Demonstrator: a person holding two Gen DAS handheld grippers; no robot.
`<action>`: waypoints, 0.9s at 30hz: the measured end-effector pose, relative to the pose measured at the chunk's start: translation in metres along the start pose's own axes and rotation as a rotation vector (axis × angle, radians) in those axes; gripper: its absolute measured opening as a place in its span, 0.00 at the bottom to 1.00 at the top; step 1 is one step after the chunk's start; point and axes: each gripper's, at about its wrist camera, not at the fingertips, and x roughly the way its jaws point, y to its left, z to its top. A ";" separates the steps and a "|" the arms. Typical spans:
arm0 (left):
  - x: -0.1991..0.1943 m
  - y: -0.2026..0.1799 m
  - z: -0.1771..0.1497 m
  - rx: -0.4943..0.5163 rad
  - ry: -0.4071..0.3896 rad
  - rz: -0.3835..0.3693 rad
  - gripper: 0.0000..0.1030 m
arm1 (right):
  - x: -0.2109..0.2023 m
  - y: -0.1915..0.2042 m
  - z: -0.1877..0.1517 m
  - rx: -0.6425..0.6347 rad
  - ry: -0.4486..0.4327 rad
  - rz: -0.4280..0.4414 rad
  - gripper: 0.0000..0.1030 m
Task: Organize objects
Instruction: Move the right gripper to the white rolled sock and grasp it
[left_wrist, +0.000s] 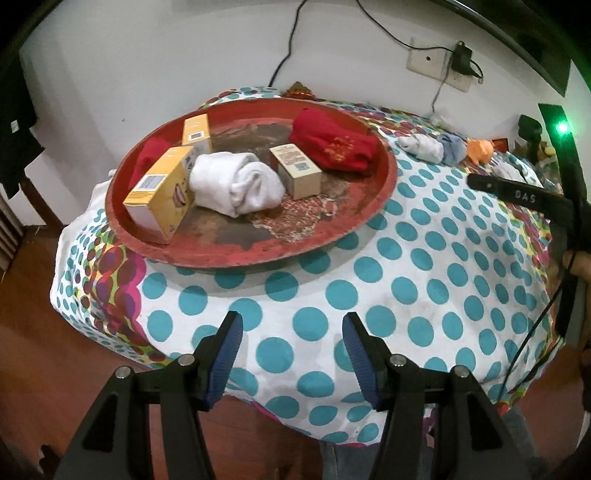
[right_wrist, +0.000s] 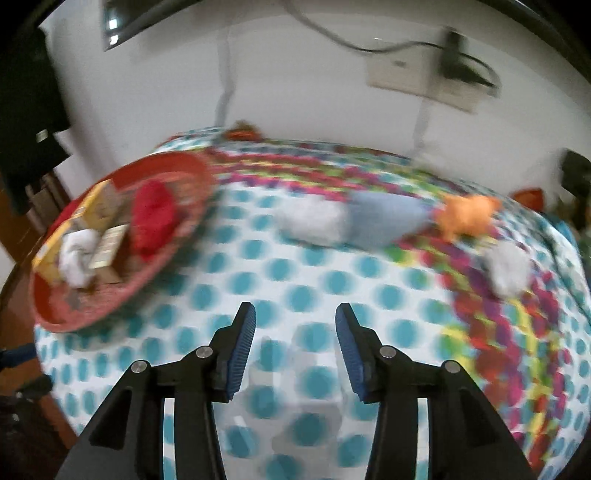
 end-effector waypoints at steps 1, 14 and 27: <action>0.001 -0.002 -0.001 0.006 0.002 0.005 0.56 | 0.000 -0.014 -0.001 0.019 -0.002 -0.020 0.48; 0.007 -0.036 -0.008 0.104 0.010 -0.003 0.56 | 0.012 -0.146 -0.005 0.225 0.002 -0.174 0.64; 0.020 -0.064 -0.013 0.159 0.034 -0.053 0.56 | 0.055 -0.170 0.017 0.216 0.030 -0.233 0.69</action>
